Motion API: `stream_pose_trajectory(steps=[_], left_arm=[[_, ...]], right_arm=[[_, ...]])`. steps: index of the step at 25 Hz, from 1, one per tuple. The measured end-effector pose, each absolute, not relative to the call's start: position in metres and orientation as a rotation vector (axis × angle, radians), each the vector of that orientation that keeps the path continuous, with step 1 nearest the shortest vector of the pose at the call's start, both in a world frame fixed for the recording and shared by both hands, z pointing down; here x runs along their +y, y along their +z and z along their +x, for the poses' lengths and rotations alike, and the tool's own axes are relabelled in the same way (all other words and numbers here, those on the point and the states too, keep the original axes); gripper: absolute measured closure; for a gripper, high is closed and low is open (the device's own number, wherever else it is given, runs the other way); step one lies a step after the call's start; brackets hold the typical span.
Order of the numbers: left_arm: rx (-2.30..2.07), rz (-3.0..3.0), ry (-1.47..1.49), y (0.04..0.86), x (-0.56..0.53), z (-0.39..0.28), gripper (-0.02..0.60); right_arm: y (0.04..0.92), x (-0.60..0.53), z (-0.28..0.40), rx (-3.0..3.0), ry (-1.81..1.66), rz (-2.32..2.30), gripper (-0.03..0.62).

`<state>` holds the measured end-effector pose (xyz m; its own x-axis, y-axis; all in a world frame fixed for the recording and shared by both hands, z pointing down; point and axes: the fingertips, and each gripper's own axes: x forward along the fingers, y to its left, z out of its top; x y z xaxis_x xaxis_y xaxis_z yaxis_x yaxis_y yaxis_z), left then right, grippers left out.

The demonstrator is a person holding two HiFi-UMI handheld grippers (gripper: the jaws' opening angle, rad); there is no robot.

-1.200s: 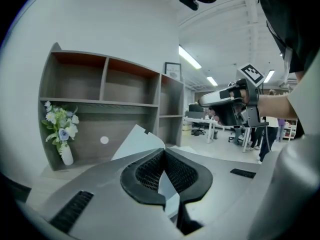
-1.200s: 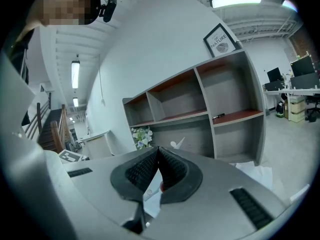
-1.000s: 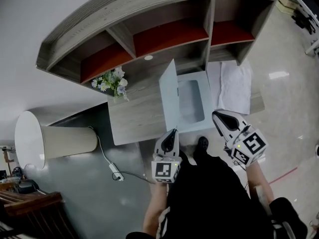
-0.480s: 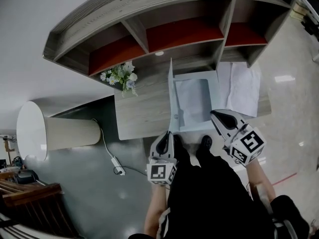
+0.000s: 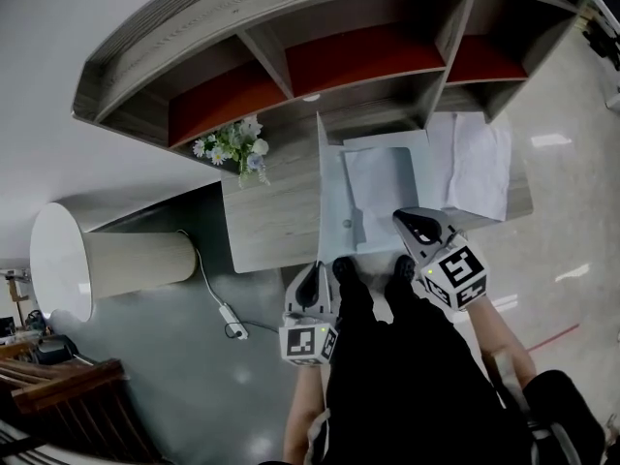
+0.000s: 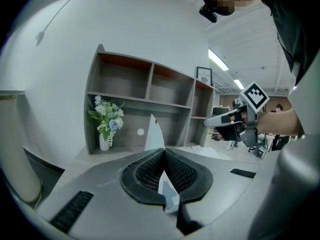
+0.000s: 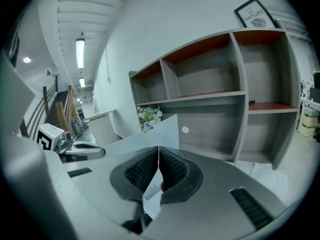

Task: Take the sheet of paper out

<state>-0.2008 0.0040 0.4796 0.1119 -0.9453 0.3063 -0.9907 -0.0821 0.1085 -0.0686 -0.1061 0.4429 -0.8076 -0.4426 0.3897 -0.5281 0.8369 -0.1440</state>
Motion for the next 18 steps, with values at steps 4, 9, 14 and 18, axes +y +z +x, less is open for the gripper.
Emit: stream_pose_trajectory(steps=[4,9,14,18], left_arm=[[-1.901,2.116,0.241,0.484,0.007,-0.216,0.569],[-1.865,2.134,0.275,0.488,0.010,-0.232,0.569],[-1.805,2.167,0.285,0.494,0.015,-0.242,0.568],[-1.762,2.194,0.279,0.494,0.015,-0.246,0.568]], right_arm=[[0.462,-0.106,-0.089,-2.620,0.312,0.720,0.580],[0.487,-0.110,-0.112,-2.565,0.299,0.739,0.580],[0.517,-0.118,-0.130,-2.500,0.327,0.795,0.580],[0.545,-0.125,-0.141,-2.443,0.375,0.820,0.580]])
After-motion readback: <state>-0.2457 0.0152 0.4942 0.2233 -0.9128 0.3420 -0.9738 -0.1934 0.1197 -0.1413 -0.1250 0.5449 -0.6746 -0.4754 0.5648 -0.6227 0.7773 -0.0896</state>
